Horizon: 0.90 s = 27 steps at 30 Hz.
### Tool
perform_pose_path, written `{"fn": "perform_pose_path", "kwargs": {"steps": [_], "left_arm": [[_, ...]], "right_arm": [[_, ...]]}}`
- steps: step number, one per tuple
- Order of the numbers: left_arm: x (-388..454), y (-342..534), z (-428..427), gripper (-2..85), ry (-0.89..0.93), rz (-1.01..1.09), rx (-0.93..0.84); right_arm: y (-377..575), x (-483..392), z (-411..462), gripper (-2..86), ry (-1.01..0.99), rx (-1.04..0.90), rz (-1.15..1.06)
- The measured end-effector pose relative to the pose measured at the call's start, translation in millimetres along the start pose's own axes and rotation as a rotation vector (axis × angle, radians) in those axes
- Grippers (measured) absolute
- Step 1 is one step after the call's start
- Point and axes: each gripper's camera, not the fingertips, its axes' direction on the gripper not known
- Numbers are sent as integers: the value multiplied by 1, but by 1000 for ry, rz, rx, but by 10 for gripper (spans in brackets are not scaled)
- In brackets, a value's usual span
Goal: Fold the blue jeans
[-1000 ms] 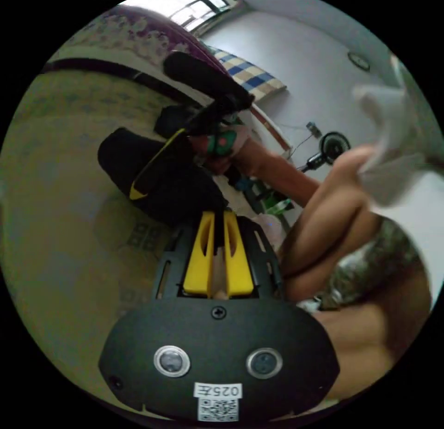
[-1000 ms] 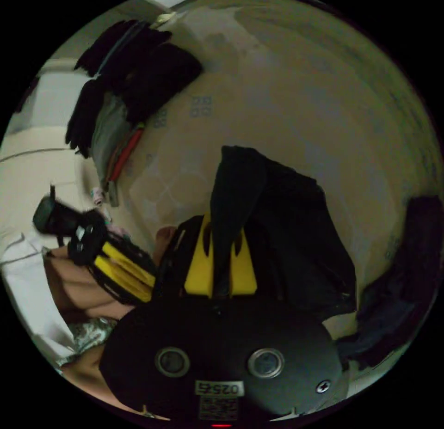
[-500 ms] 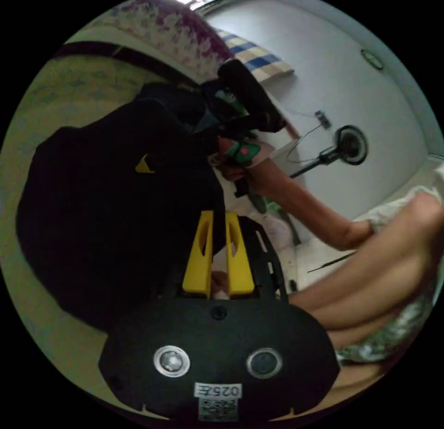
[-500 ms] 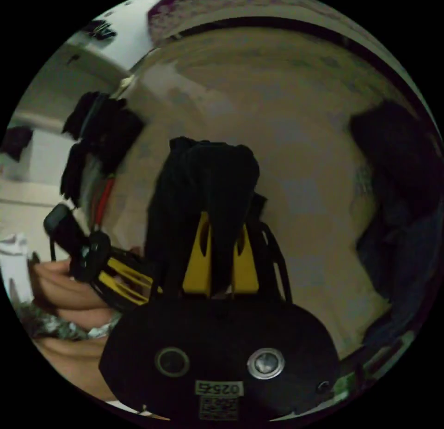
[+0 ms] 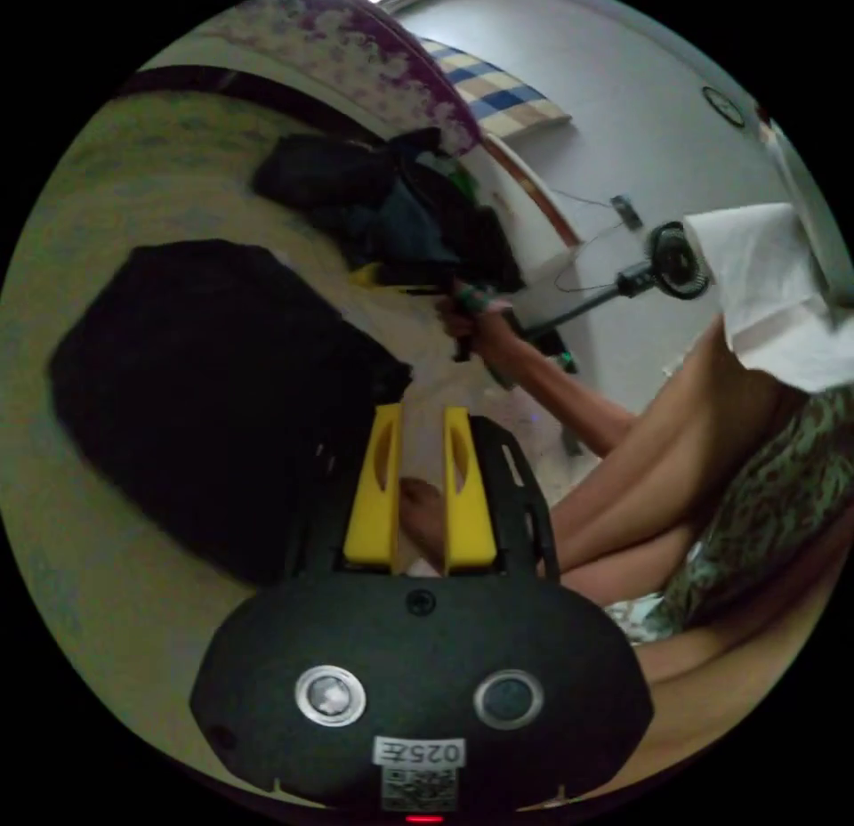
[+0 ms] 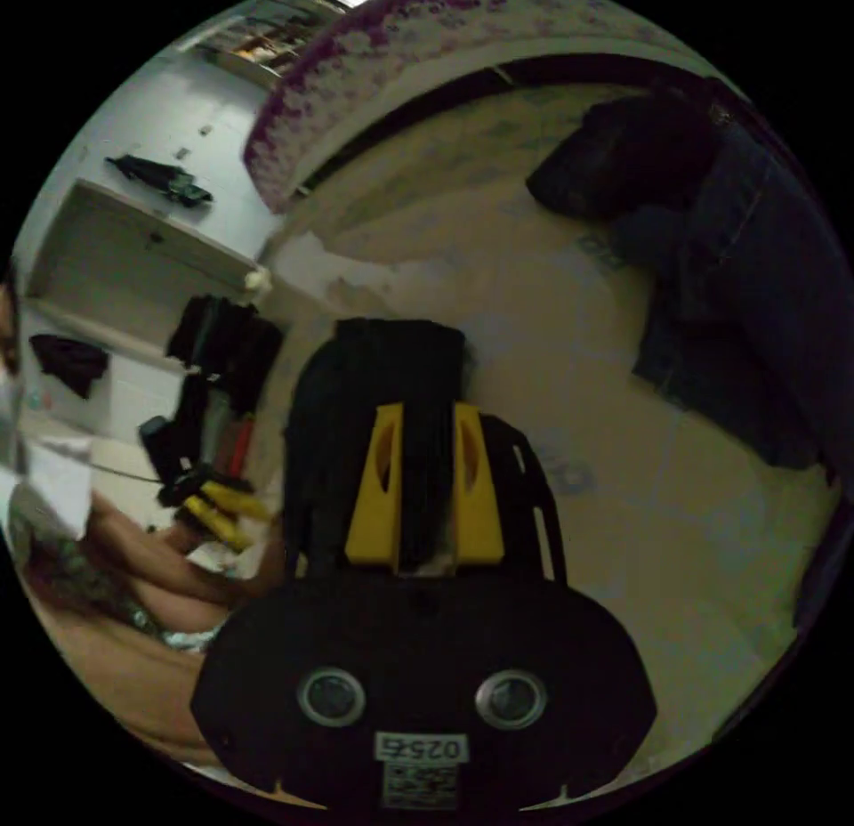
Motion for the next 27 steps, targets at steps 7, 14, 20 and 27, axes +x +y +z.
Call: {"fn": "perform_pose_path", "kwargs": {"steps": [7,14,20,27], "left_arm": [[-69,33,-112,114,-321,-509,246],[-130,-30,-83,108,18,-613,115],[-137,-60,-94,74,126,-707,10],[-130,-16,-146,49,354,-812,232]], "right_arm": [[30,51,14,163,-17,-132,24],[34,164,84,121,-450,-357,183],[30,178,142,56,-472,-529,135],[28,142,205,44,-587,-665,211]]}}
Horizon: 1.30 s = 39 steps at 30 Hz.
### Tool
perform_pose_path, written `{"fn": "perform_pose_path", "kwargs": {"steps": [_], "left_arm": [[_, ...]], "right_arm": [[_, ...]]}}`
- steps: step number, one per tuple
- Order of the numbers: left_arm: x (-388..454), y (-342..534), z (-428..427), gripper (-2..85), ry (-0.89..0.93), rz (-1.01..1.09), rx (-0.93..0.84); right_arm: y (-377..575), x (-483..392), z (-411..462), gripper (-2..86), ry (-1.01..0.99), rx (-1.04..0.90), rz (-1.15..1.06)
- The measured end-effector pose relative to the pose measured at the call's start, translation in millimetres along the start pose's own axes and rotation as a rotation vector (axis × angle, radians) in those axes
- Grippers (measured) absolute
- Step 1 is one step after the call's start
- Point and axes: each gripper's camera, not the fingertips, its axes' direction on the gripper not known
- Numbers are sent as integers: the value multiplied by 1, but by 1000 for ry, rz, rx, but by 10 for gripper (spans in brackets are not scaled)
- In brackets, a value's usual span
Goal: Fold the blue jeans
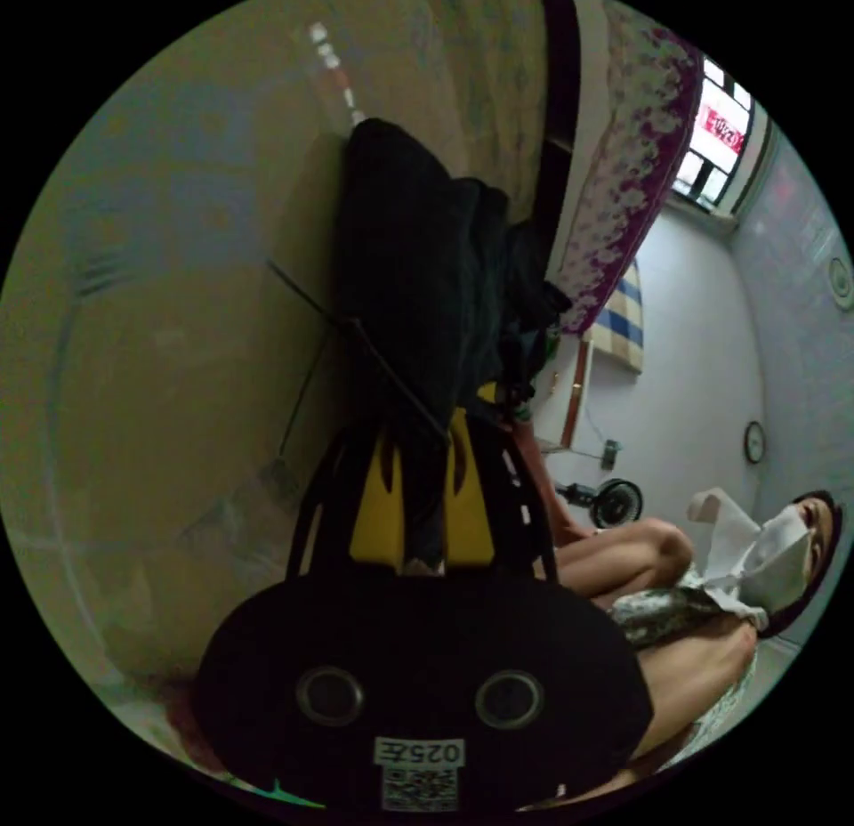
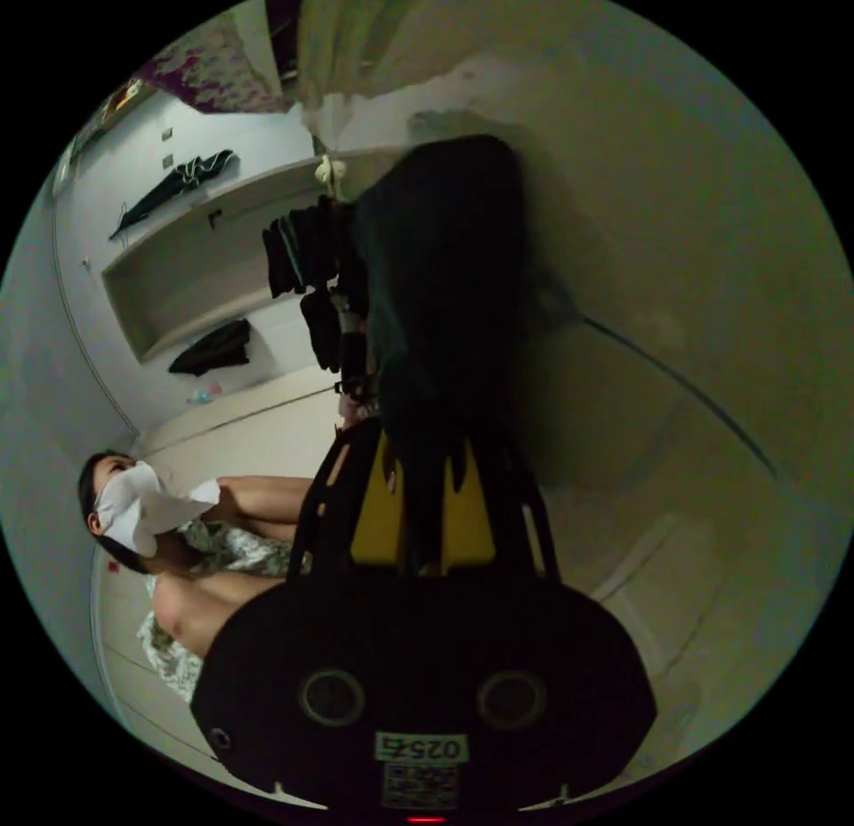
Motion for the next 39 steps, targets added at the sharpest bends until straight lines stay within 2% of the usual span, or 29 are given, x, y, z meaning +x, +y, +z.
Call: {"fn": "perform_pose_path", "kwargs": {"steps": [3,9,13,15,16,18,20,21,23,25,27,30,32,34,35,36,38,39], "left_arm": [[27,14,-69,46,121,28,174],[133,32,-227,38,123,286,561],[149,18,-290,35,122,275,725],[123,-4,-313,44,42,185,813],[113,-11,-315,49,-15,154,826],[53,-50,-306,61,-284,-65,772],[1,-66,-283,58,-323,-286,675],[-5,-55,-271,57,-280,-207,766],[-1,-38,-253,57,-290,-171,849],[20,-29,-235,57,-453,-100,889],[53,-36,-212,40,-753,28,903],[66,-67,-194,7,-988,116,959],[45,-100,-191,-2,-1035,30,933],[-3,-147,-183,-6,-1063,-89,790],[-36,-169,-172,-7,-1098,-104,744],[-55,-174,-165,-8,-1125,-103,806],[-75,-178,-161,-8,-1075,-165,812],[-87,-177,-157,-9,-1040,-179,809]], "right_arm": [[-60,-77,50,44,98,-88,-160],[-190,-263,159,49,138,-235,-497],[-276,-337,243,56,228,-341,-587],[-337,-346,313,70,361,-413,-628],[-353,-341,333,76,399,-428,-635],[-415,-292,408,116,616,-457,-554],[-441,-239,451,135,735,-459,-413],[-446,-223,466,137,775,-452,-407],[-444,-220,466,142,714,-410,-425],[-434,-230,456,139,671,-384,-478],[-415,-252,429,121,671,-242,-528],[-376,-291,414,66,586,-72,-680],[-354,-304,435,21,580,-81,-757],[-340,-300,477,0,666,-167,-802],[-337,-283,512,-5,860,-228,-779],[-333,-266,535,-7,921,-238,-803],[-331,-267,531,-8,853,-104,-746],[-331,-277,529,-9,838,-117,-756]]}}
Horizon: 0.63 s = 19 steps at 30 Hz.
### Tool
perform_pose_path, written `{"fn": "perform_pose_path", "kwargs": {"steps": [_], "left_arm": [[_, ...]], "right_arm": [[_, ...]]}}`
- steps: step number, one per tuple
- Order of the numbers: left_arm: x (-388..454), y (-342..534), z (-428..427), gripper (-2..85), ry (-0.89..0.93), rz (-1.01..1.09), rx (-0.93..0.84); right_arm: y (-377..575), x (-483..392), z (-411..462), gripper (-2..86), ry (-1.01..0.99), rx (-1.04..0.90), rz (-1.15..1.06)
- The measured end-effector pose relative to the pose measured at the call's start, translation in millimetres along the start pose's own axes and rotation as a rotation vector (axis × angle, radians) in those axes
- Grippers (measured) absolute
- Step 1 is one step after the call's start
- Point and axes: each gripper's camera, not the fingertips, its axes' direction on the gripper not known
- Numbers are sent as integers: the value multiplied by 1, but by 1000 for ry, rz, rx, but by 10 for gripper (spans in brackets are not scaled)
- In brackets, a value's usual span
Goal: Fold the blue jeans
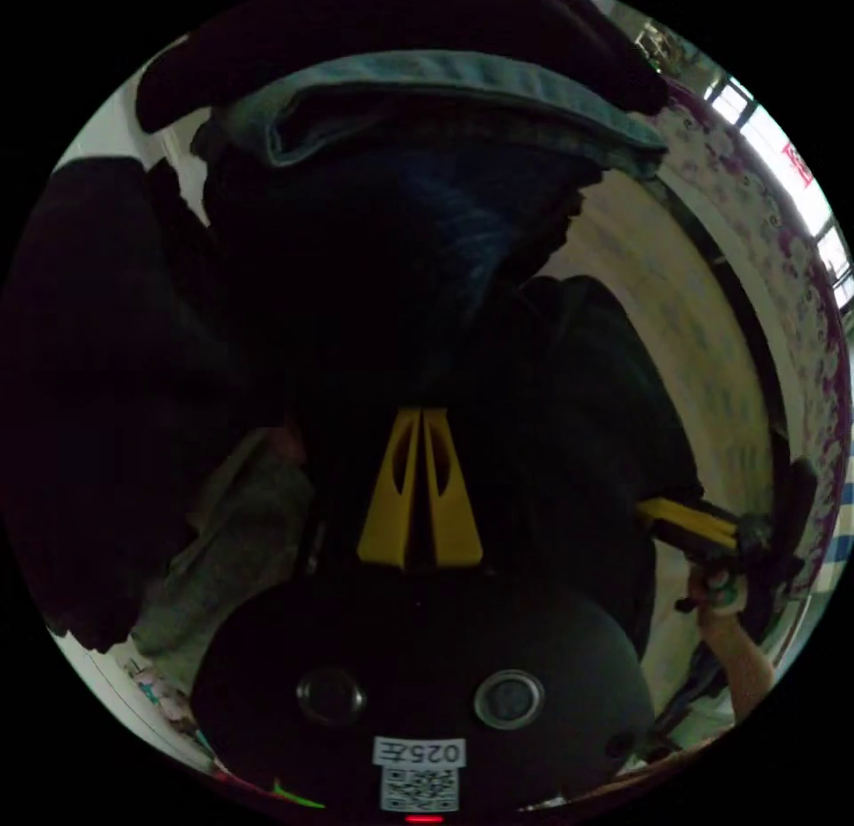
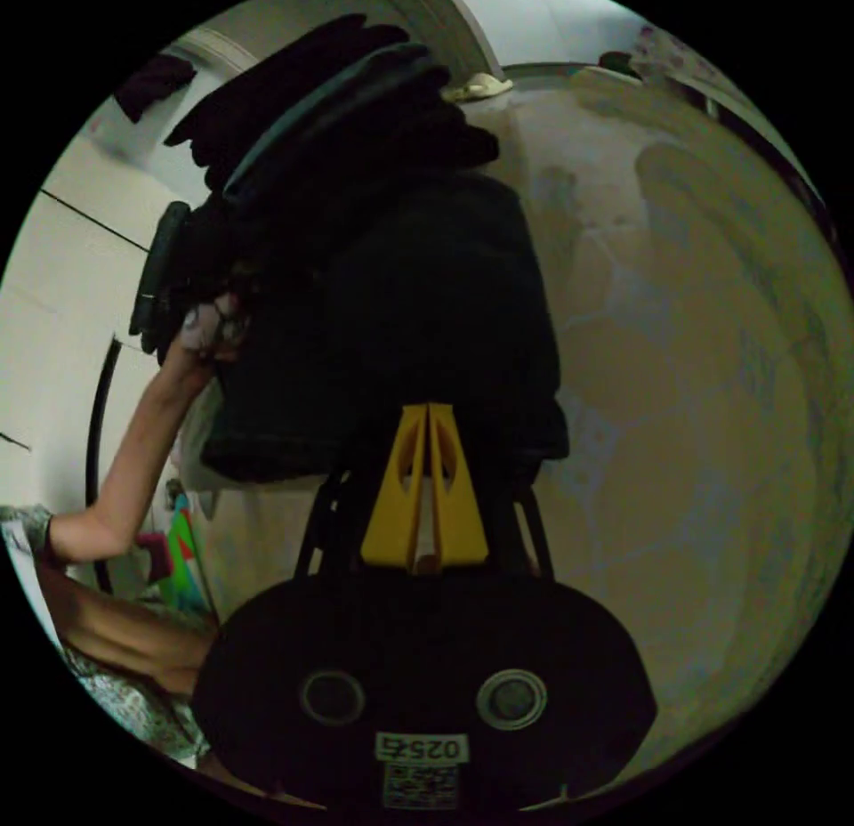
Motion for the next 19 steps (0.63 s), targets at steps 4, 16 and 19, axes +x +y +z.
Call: {"fn": "perform_pose_path", "kwargs": {"steps": [4,16,19], "left_arm": [[-6,53,0,-9,78,4,51],[2,275,85,-9,331,132,-76],[12,330,35,-7,483,245,239]], "right_arm": [[12,-16,-54,-9,46,28,-67],[240,-25,-267,-9,53,129,190],[329,-42,-324,-9,135,443,380]]}}
